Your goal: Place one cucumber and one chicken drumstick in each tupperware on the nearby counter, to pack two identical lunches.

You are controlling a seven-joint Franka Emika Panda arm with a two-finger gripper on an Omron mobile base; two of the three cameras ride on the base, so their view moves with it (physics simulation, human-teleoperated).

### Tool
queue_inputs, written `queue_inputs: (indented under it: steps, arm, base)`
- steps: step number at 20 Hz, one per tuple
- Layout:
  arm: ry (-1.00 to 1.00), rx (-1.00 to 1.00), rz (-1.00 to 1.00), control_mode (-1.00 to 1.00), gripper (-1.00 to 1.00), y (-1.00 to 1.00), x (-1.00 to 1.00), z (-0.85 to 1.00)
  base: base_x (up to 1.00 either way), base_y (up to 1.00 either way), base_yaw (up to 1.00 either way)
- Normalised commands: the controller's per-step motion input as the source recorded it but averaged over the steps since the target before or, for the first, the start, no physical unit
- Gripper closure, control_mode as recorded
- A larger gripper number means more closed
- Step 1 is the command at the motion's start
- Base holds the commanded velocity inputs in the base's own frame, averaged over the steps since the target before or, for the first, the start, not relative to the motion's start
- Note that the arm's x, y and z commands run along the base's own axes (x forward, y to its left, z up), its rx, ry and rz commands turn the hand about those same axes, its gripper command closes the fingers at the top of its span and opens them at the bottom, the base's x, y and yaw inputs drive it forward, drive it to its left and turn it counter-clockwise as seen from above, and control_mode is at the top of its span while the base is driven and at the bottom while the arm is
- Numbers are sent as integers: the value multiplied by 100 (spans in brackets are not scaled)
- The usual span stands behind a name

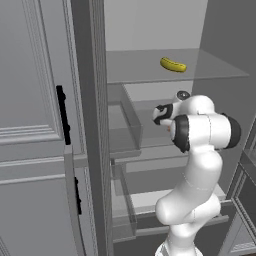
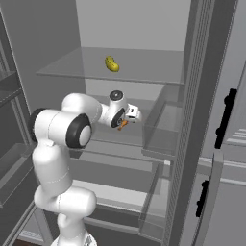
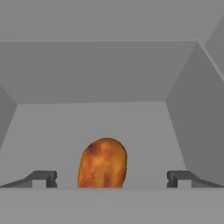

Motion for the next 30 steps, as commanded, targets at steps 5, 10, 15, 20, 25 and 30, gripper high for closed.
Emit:
queue_inputs:
  steps: [5, 10, 15, 20, 25, 30]
  arm:
    - [0, 0, 0, -100, -100, 0, 23, -15]
    - [3, -3, 0, -100, -100, 6, 4, -27]
    - [2, -3, 0, -100, 100, 7, 1, -17]
    - [0, 0, 0, -100, 100, 0, -3, 0]
    - [-1, 2, -1, -100, 100, -1, -81, -6]
    - [-12, 2, -4, -100, 100, 2, -100, 69]
  base:
    - [0, 0, 0]
    - [0, 0, 0]
    - [0, 0, 0]
    - [0, 0, 0]
    - [0, 0, 0]
    - [0, 0, 0]
